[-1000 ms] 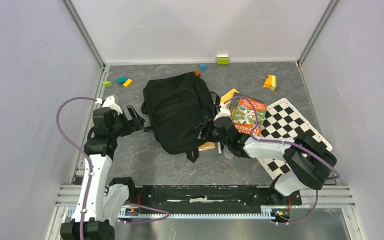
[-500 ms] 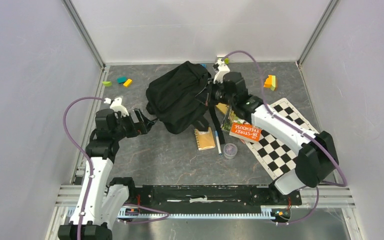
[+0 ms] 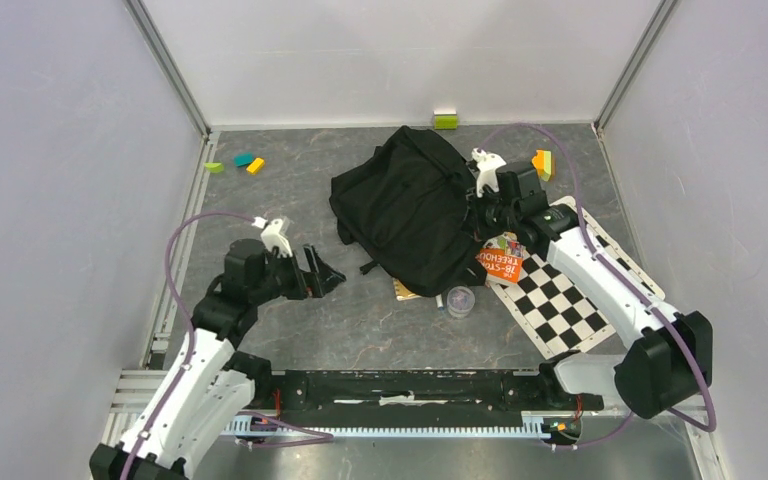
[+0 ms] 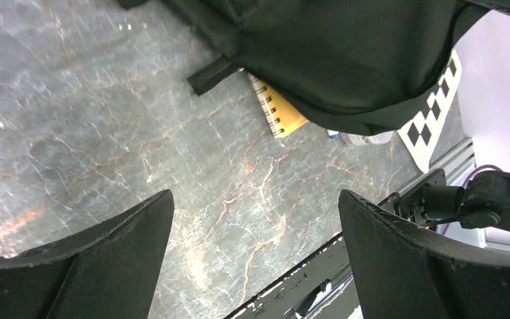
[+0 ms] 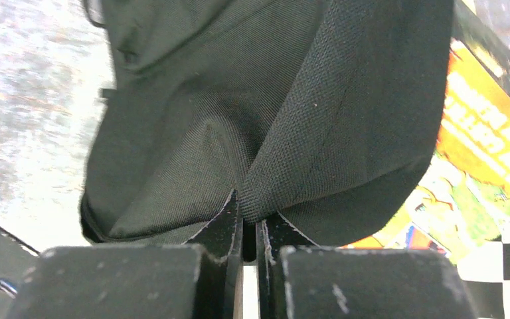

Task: Pack the student bag
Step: Adjust the student bag at the center of the board.

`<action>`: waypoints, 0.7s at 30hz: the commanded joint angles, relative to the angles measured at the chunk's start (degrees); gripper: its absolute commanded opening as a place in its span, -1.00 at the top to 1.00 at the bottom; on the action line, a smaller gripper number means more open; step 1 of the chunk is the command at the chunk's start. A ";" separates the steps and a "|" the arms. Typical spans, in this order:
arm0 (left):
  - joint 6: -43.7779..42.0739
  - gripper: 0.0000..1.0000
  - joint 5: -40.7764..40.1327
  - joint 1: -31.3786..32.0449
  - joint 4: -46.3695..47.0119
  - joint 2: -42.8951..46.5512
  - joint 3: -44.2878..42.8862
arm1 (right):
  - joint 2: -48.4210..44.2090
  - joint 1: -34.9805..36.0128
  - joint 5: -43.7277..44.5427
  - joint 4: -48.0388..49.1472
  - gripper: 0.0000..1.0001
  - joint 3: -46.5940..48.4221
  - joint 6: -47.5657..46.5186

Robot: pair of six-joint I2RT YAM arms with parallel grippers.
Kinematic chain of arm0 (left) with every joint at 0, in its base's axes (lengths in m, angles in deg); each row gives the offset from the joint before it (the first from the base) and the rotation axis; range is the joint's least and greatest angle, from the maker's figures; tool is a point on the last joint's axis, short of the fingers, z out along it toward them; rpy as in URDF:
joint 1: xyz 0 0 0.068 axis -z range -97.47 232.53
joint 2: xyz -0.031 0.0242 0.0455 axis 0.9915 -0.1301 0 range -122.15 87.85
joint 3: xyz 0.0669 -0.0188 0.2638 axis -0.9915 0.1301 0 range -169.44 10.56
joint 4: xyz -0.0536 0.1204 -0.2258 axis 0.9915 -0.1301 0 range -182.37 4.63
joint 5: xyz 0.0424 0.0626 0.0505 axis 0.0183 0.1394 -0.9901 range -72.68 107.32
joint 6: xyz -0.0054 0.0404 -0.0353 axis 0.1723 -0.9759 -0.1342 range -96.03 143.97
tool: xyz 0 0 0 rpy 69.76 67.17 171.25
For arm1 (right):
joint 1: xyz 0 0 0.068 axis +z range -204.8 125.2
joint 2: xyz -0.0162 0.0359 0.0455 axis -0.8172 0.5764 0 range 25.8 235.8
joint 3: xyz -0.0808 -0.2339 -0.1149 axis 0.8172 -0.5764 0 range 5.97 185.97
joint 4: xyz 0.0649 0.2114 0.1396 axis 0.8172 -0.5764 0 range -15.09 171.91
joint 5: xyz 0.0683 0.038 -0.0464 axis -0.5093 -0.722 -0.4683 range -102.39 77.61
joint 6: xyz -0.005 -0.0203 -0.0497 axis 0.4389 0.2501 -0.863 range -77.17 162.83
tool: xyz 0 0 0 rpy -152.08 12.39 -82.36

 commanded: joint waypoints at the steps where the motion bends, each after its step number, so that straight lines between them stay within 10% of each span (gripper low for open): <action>1: 8.47 -0.96 -7.78 6.76 8.80 -3.55 3.22 | -0.73 -3.45 -1.22 1.38 1.00 -2.35 -5.13; 12: -3.73 -0.99 -17.65 12.39 25.22 -17.85 4.34 | -1.15 -7.95 -6.88 1.75 1.00 -5.26 -6.86; 21: -5.91 -0.55 -9.46 12.69 37.76 -31.87 3.42 | -1.07 -9.41 -9.66 3.36 1.00 -6.80 -7.24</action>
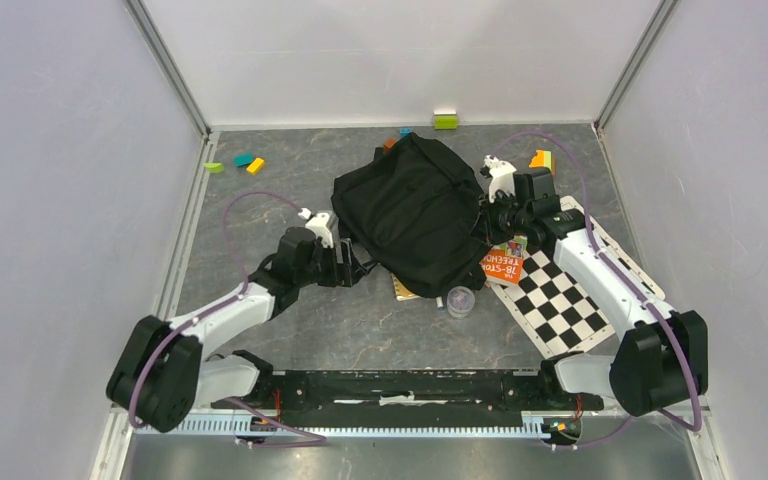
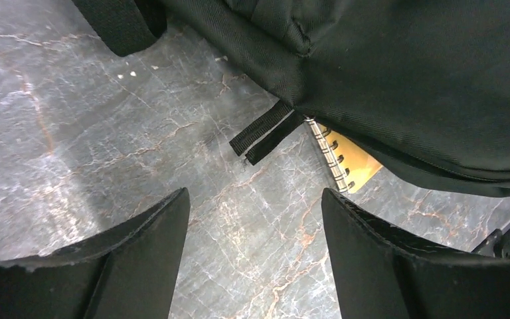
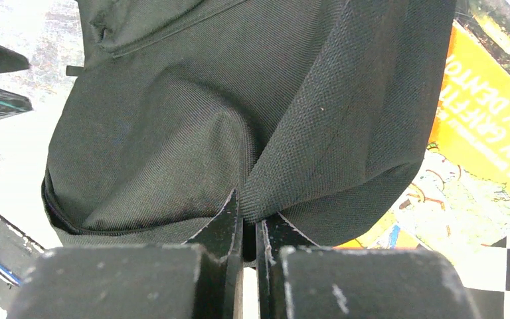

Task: Pack the student bag
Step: Adjust the student bag at the center of the board, then unzip the student bag at the center of the board.

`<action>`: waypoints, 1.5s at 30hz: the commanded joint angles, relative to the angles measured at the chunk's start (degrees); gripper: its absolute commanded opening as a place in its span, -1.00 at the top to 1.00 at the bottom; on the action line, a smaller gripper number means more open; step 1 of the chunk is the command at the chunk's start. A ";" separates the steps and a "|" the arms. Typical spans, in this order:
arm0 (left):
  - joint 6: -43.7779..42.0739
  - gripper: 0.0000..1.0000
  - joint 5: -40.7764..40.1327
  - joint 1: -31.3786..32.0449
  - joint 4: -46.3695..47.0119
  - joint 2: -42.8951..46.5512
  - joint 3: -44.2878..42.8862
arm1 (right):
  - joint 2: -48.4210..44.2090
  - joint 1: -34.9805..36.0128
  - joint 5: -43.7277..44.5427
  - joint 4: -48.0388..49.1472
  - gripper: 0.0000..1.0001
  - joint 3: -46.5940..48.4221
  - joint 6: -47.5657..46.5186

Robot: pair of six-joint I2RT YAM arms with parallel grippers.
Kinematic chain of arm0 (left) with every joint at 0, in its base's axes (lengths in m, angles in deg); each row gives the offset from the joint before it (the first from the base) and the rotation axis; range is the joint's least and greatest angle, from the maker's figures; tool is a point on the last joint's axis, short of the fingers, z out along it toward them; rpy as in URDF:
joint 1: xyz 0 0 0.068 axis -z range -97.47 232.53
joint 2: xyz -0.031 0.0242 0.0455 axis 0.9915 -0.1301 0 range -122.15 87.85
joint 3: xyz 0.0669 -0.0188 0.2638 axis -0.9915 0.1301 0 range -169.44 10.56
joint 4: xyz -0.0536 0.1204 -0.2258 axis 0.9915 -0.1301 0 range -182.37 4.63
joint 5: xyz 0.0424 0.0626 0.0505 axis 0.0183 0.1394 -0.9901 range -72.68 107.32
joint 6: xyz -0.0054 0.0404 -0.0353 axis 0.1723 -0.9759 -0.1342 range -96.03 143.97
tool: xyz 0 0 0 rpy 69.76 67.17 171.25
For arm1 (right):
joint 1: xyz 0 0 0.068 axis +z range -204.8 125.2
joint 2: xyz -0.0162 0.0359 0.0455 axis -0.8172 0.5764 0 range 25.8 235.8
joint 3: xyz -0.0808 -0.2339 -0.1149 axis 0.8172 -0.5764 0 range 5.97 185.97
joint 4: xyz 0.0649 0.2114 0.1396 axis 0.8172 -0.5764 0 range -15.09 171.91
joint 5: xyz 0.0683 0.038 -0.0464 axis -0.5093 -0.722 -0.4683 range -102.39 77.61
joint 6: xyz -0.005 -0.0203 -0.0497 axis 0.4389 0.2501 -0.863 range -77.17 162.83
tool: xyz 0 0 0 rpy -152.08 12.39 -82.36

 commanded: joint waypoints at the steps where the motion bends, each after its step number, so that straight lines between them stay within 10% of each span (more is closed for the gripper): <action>1: -3.40 -0.54 3.53 0.83 9.77 -4.31 -0.44 | -1.27 -1.12 -1.45 1.88 1.00 -1.12 -1.61; 33: 1.54 0.01 -1.78 7.74 23.27 -18.89 -1.80 | 1.56 -6.17 -11.43 4.99 1.00 -2.81 -1.31; 42: 0.08 0.95 1.10 8.19 24.40 -19.72 -2.63 | 1.66 -6.33 -12.65 5.13 1.00 -2.81 -1.16; 45: -0.27 0.96 1.17 8.28 24.47 -17.82 -1.78 | 1.69 -6.30 -13.21 5.45 1.00 -3.28 -0.96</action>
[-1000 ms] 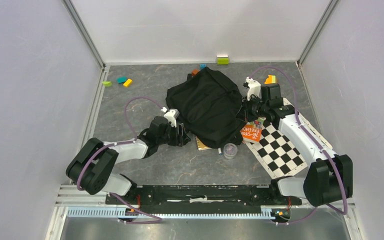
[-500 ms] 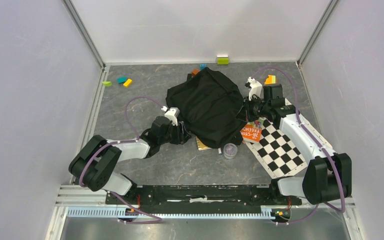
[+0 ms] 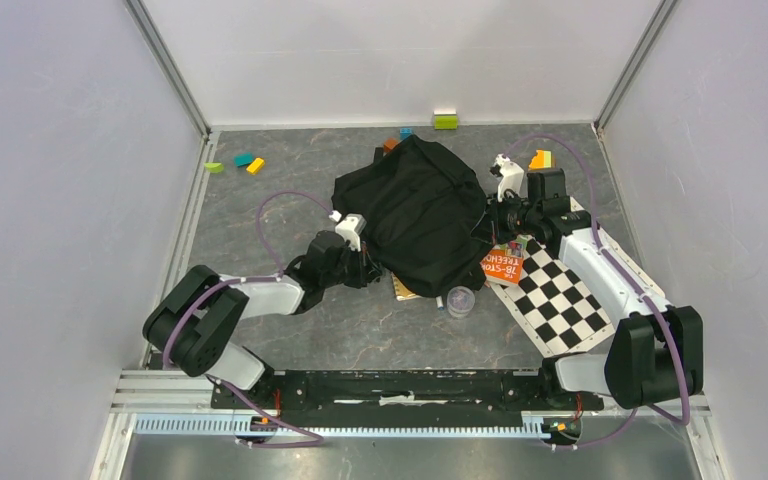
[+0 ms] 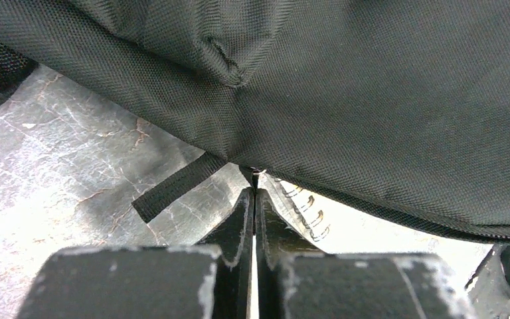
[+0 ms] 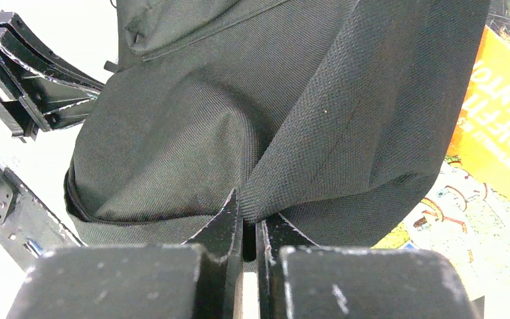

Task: Pack the student bag
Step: Unzip the student bag at the center of the board.

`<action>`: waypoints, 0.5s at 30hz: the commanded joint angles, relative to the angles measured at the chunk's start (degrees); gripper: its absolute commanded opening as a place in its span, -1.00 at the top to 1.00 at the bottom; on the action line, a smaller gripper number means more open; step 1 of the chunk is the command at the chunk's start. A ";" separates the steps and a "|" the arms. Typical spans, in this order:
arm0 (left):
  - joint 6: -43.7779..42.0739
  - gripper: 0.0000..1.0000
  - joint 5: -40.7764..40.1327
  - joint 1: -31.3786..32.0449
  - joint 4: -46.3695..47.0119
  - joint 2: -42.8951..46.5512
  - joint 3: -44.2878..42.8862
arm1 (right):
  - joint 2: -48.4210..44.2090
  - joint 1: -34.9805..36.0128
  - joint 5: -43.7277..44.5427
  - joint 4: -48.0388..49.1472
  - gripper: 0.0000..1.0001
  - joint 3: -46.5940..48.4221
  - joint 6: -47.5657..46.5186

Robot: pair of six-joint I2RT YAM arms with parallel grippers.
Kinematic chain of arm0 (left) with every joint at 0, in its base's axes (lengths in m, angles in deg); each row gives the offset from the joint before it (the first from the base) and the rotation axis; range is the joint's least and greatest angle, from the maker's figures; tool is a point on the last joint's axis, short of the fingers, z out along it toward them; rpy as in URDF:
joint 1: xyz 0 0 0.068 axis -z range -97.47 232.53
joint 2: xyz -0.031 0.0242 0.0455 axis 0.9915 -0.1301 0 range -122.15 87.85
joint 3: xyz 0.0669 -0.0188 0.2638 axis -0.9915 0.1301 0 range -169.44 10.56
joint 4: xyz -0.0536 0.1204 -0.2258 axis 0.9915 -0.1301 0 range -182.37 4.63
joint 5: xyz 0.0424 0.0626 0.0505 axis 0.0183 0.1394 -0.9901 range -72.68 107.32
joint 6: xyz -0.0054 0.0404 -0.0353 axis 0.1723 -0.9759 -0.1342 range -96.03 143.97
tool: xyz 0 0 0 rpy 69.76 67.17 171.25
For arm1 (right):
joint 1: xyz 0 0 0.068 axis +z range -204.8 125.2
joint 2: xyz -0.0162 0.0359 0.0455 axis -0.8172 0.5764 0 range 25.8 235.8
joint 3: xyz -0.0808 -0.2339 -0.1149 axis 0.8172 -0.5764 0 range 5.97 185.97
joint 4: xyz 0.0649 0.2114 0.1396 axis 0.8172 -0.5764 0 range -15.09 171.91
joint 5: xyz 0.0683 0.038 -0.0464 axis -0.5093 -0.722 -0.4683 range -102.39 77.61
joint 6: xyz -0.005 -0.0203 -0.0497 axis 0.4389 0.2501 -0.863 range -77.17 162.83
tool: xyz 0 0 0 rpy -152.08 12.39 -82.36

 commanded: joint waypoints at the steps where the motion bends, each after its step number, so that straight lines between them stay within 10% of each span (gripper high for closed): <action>1: -2.28 0.96 1.12 0.37 3.15 2.97 -0.31 | 0.31 -0.46 -1.74 1.77 1.00 -1.12 -0.51; 15: 2.02 0.96 9.46 3.65 -1.56 15.84 3.57 | -5.64 0.28 0.16 12.34 1.00 -9.41 7.78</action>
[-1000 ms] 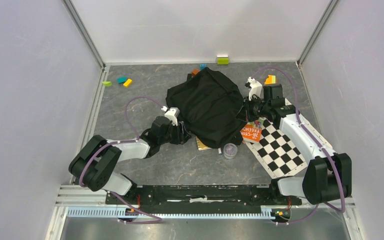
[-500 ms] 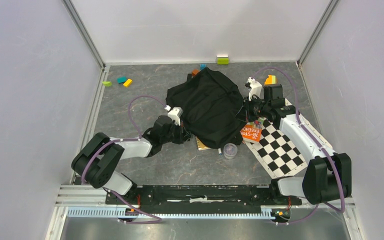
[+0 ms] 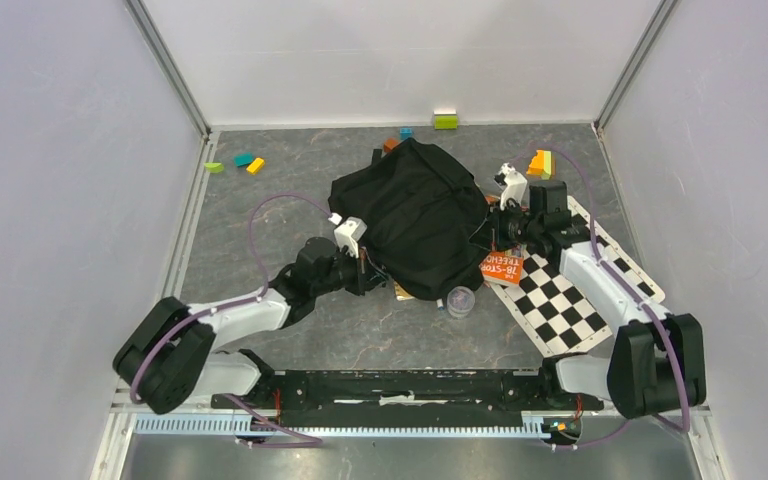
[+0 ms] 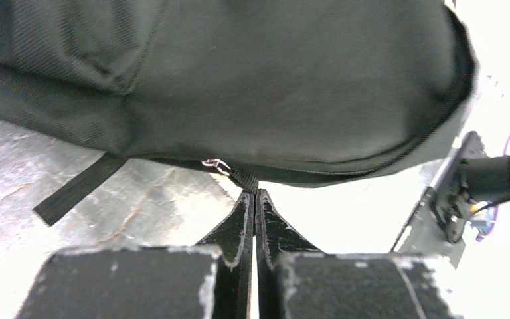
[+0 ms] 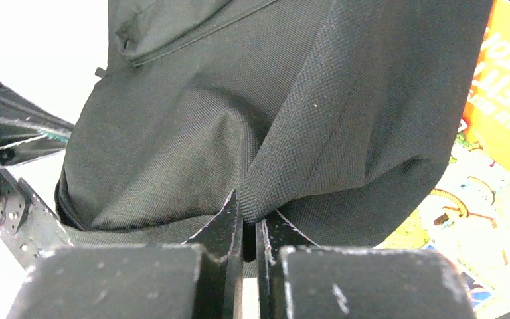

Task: Pack the student bag
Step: Unzip the student bag at the center of the board.

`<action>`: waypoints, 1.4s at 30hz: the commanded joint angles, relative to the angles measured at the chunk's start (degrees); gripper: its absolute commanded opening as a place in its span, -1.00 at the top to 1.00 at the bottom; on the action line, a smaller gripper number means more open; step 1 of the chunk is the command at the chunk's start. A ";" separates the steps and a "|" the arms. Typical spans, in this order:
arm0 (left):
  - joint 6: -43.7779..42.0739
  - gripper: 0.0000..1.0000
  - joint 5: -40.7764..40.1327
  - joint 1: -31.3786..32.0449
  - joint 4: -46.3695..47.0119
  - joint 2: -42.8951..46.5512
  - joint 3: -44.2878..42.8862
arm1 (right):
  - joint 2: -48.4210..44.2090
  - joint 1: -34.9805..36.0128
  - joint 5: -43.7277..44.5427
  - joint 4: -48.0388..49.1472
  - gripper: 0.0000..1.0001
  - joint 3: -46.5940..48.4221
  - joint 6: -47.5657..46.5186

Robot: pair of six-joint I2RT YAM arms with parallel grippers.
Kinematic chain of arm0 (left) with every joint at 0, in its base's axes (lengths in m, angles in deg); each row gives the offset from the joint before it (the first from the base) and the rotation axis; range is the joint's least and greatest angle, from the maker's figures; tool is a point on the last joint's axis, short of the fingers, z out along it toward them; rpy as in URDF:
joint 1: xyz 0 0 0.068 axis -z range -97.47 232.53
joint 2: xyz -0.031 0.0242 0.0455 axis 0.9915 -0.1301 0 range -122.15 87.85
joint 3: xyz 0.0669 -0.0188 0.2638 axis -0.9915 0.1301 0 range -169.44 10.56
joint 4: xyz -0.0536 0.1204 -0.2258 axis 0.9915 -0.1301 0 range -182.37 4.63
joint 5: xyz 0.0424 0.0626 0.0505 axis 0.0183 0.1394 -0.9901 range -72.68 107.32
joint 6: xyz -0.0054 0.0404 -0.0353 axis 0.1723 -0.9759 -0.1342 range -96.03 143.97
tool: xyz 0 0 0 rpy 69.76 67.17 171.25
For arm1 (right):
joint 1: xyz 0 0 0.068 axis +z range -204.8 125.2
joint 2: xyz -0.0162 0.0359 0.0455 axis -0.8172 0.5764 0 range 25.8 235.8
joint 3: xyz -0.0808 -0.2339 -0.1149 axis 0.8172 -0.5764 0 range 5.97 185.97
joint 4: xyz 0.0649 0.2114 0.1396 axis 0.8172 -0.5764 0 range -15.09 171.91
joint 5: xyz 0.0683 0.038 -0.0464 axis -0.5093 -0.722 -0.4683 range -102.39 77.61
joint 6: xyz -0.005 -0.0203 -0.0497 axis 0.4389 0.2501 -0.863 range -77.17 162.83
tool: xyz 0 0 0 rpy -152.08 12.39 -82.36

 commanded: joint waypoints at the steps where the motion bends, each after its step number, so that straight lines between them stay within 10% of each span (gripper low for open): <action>1: 3.32 0.96 4.78 1.71 -0.41 6.25 0.42 | -5.31 0.84 3.32 7.55 1.00 -5.07 6.01; 21: 21.08 0.96 -0.75 12.14 -7.65 16.94 -4.16 | -15.67 24.22 36.95 31.23 1.00 -22.22 27.24; 38: 29.69 0.94 -23.40 21.19 -15.77 18.31 -2.90 | -9.98 42.85 50.04 36.86 0.98 -23.16 30.25; 42: 29.12 0.01 -26.43 21.19 -24.57 26.29 -1.65 | -13.94 42.82 53.65 28.73 0.43 -22.01 25.58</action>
